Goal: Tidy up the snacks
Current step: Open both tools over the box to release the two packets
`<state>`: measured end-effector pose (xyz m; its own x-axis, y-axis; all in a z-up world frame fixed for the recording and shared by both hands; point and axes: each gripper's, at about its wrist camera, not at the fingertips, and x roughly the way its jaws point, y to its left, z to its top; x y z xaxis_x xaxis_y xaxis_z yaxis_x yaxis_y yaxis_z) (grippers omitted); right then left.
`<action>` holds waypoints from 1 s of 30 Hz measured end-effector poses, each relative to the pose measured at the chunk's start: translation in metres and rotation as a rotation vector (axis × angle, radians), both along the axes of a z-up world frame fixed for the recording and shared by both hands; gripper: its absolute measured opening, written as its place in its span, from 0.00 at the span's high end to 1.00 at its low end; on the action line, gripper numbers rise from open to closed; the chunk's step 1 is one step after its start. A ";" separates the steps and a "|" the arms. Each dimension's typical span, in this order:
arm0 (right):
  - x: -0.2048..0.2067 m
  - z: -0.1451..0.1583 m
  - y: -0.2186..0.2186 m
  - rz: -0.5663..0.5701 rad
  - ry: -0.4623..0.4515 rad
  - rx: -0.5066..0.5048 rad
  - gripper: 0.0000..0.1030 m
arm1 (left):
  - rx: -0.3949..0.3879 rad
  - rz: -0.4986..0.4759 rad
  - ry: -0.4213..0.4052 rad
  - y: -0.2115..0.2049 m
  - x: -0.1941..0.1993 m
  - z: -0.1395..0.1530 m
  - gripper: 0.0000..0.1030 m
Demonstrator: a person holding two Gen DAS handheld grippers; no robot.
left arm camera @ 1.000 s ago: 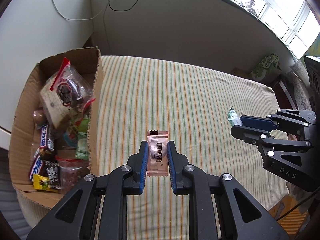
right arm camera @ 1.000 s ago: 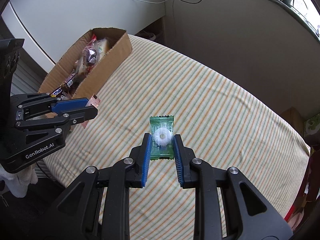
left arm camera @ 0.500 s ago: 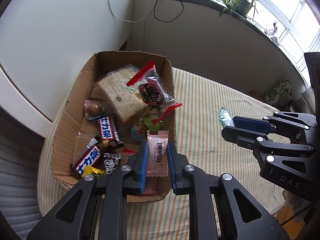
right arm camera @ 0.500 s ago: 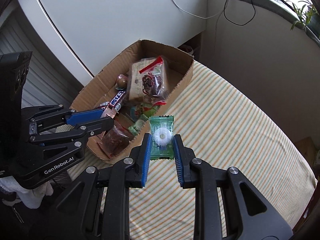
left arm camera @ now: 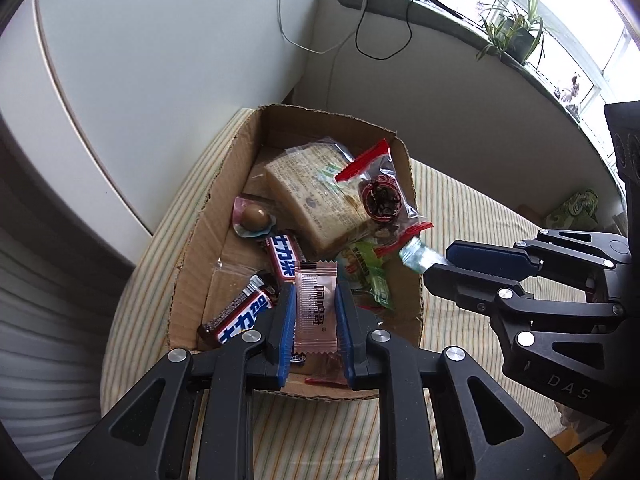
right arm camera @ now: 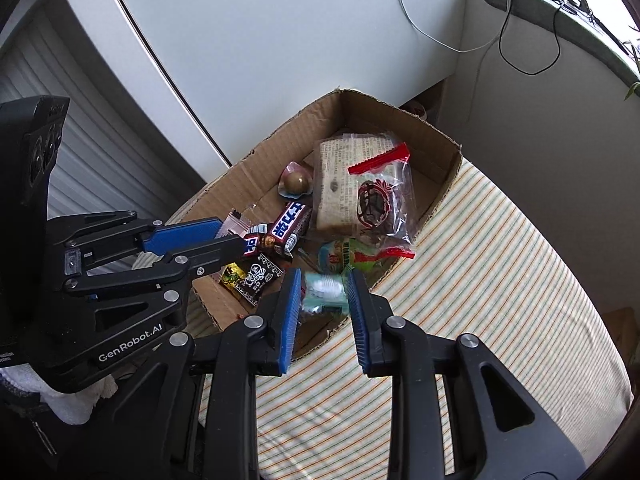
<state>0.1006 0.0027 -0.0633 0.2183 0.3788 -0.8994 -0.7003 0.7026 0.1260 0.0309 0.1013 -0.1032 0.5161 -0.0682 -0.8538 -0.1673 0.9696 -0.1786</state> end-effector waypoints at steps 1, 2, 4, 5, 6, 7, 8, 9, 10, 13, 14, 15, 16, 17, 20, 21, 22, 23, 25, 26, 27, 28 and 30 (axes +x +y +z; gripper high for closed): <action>0.000 0.000 0.001 0.003 -0.001 -0.002 0.76 | 0.001 0.005 -0.002 0.001 0.000 0.001 0.82; -0.001 0.000 0.002 0.005 -0.001 -0.002 0.76 | 0.001 0.009 -0.002 0.002 0.000 0.001 0.82; -0.001 0.001 0.003 0.006 0.003 0.001 0.76 | -0.002 0.016 -0.007 0.004 -0.001 0.004 0.82; -0.002 0.001 0.003 0.005 0.004 0.004 0.76 | -0.002 0.018 -0.009 0.005 -0.002 0.005 0.82; -0.002 0.001 0.003 0.003 0.005 0.007 0.76 | 0.002 0.019 -0.012 0.004 -0.003 0.006 0.82; -0.002 0.002 0.002 0.001 0.007 0.011 0.76 | 0.007 0.018 -0.014 0.004 -0.003 0.007 0.82; -0.002 0.003 0.002 -0.001 0.007 0.014 0.76 | 0.009 0.018 -0.014 0.004 -0.003 0.007 0.80; -0.003 0.003 0.003 -0.003 0.006 0.015 0.76 | 0.006 0.017 -0.016 0.005 -0.003 0.008 0.79; -0.003 0.005 0.002 -0.006 0.005 0.016 0.76 | 0.005 0.016 -0.018 0.005 -0.004 0.008 0.74; -0.005 0.009 0.000 -0.014 0.004 0.023 0.76 | 0.013 0.020 -0.025 0.005 -0.005 0.009 0.72; -0.005 0.011 -0.001 -0.017 0.004 0.025 0.75 | 0.014 0.023 -0.026 0.005 -0.006 0.010 0.71; -0.006 0.013 -0.003 -0.021 0.003 0.027 0.75 | 0.013 0.026 -0.027 0.005 -0.007 0.010 0.70; -0.006 0.015 -0.003 -0.025 0.001 0.028 0.74 | 0.012 0.027 -0.029 0.006 -0.007 0.011 0.68; -0.006 0.016 -0.004 -0.028 0.000 0.029 0.71 | 0.015 0.029 -0.030 0.006 -0.008 0.011 0.67; -0.008 0.020 -0.007 -0.035 -0.005 0.037 0.67 | 0.017 0.034 -0.037 0.006 -0.010 0.014 0.67; -0.009 0.022 -0.008 -0.037 -0.007 0.038 0.67 | 0.020 0.035 -0.040 0.006 -0.011 0.015 0.67; -0.010 0.023 -0.009 -0.040 -0.010 0.040 0.67 | 0.023 0.036 -0.043 0.005 -0.012 0.017 0.67; -0.011 0.024 -0.010 -0.043 -0.013 0.042 0.67 | 0.028 0.037 -0.046 0.005 -0.014 0.018 0.67; -0.014 0.027 -0.012 -0.051 -0.021 0.042 0.67 | 0.034 0.040 -0.055 0.003 -0.017 0.022 0.67; -0.016 0.028 -0.013 -0.054 -0.025 0.042 0.66 | 0.038 0.040 -0.060 0.002 -0.019 0.024 0.67; -0.018 0.030 -0.015 -0.058 -0.027 0.046 0.65 | 0.043 0.042 -0.064 0.001 -0.021 0.026 0.67; -0.020 0.031 -0.016 -0.063 -0.028 0.049 0.60 | 0.046 0.043 -0.069 0.000 -0.023 0.027 0.67; -0.023 0.034 -0.021 -0.079 -0.040 0.055 0.52 | 0.053 0.046 -0.079 -0.002 -0.027 0.031 0.67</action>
